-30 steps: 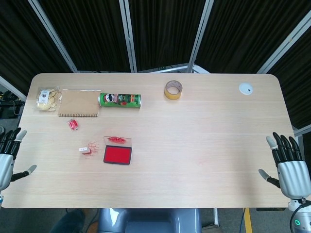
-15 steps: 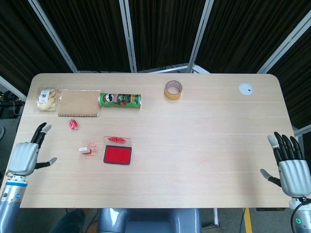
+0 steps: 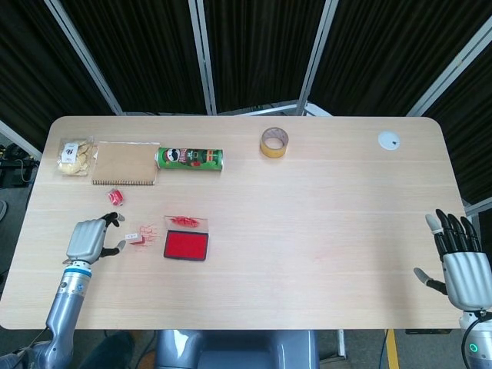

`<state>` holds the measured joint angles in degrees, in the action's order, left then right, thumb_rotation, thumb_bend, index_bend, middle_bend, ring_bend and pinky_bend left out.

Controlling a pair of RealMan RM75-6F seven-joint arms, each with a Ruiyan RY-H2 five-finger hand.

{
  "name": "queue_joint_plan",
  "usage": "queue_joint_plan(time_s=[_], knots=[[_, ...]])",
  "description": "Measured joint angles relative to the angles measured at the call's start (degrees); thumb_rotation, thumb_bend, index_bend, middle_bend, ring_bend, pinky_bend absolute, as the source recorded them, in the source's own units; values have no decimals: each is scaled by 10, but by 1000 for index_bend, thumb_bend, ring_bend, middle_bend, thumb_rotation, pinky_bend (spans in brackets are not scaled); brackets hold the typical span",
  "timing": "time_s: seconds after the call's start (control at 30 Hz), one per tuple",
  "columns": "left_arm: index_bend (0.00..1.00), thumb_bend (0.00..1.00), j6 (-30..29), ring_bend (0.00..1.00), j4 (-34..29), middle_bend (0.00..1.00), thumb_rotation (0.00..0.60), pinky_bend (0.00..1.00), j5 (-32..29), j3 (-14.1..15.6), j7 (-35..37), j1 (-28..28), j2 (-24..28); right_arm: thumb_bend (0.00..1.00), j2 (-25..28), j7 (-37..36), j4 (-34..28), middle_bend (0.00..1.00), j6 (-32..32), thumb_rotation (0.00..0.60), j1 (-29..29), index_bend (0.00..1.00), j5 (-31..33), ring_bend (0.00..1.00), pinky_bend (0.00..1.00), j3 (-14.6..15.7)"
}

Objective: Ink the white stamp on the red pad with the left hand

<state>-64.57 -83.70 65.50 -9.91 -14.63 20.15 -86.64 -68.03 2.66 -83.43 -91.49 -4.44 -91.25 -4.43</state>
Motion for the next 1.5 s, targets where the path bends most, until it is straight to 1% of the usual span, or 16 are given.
queue_joint_plan(time_s=[0.07, 0.1, 0.3, 0.53, 0.83, 1.0, 1.27, 1.5], knots=[[414, 338, 2, 923, 6, 434, 600, 904, -7, -1, -6, 4, -11, 0, 0, -1, 0, 0, 3, 600, 0, 0, 2, 0, 0, 0], [421, 343, 1, 923, 8, 437, 600, 903, -9, -1, -7, 6, -15, 0, 0, -1, 0, 0, 3, 600, -1, 0, 3, 0, 0, 0], [442, 339, 2, 923, 14, 462, 600, 904, -27, -3, -18, 12, -33, 0, 2, -4, 1, 0, 7, 600, -1, 0, 6, 0, 0, -1], [436, 324, -1, 922, 24, 461, 600, 904, -31, -2, -19, 16, -44, 0, 3, -7, 0, 0, 12, 600, -2, 0, 10, 0, 0, -1], [423, 297, 1, 918, 59, 444, 600, 903, -29, 2, -14, 22, -64, 0, 4, -6, -1, 0, 18, 600, -3, 0, 14, 0, 0, 0], [424, 295, 3, 916, 67, 444, 600, 902, -27, 6, -10, 24, -70, 0, 5, -7, -1, 0, 20, 600, -3, 0, 16, 0, 0, 0], [437, 294, 2, 911, 74, 447, 600, 900, -27, 6, -7, 26, -74, 0, 7, -7, -3, 0, 27, 600, -4, 0, 21, 0, 0, 0], [469, 295, 9, 910, 81, 473, 600, 900, -32, 7, -13, 30, -79, 0, 6, -5, -1, 0, 30, 600, -5, 0, 23, 0, 0, 0]])
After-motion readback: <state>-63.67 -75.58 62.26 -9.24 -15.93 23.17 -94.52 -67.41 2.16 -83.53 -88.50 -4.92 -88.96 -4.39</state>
